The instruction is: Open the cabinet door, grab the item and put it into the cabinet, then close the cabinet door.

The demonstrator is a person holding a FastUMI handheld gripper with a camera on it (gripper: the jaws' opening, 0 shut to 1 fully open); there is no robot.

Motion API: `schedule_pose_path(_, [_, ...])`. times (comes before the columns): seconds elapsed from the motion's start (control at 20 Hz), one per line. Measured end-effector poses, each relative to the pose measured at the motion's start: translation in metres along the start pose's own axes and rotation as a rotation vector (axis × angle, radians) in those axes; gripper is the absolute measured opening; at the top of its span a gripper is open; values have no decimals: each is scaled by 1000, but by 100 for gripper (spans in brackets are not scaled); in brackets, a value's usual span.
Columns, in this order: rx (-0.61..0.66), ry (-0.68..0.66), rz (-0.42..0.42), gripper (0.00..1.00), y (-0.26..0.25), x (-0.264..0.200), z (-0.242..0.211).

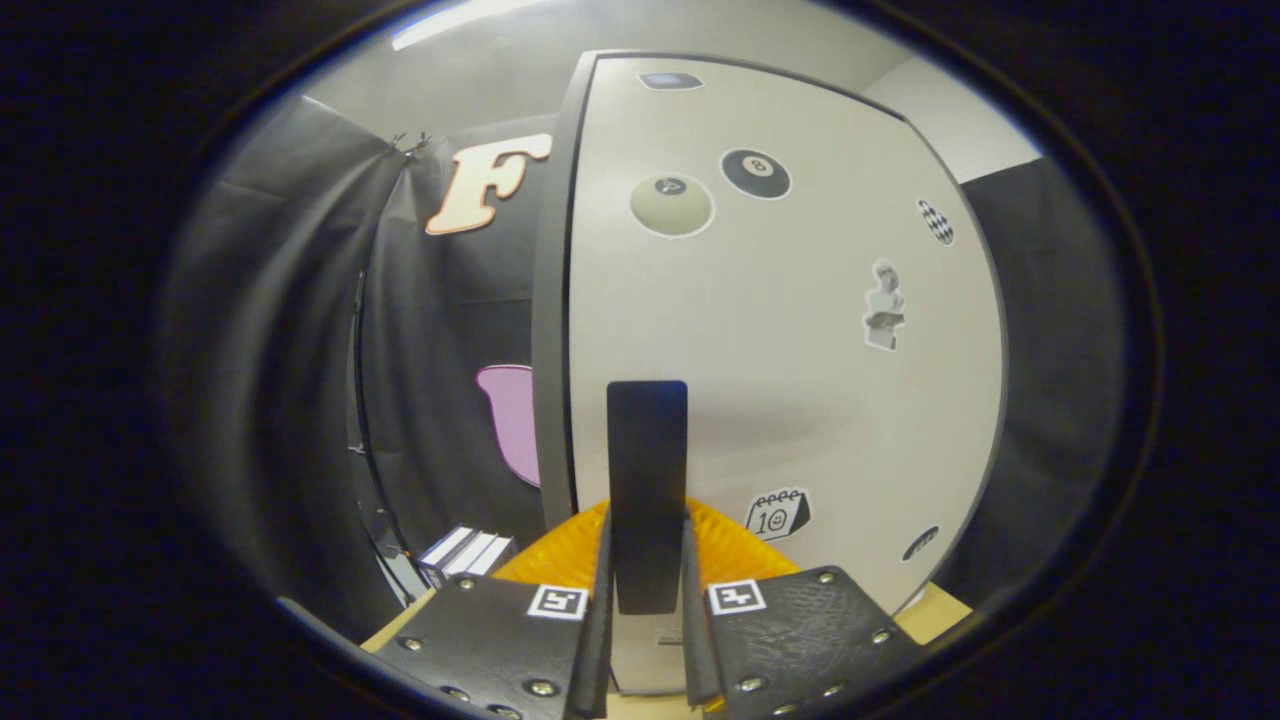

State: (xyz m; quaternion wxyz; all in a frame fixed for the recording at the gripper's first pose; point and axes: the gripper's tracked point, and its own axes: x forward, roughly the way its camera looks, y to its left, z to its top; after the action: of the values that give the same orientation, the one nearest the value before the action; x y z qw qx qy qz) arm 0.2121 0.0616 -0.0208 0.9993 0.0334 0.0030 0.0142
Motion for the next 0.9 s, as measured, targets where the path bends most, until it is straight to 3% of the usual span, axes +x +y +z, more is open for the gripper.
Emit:
schedule_pose_path(0.3, [24,32,-17,30,-3,-5,-2])
schedule_pose_path(0.4, [31,45,-16,20,-4,-11,-3])
schedule_pose_path(0.9, [55,48,-45,20,-24,-64,1])
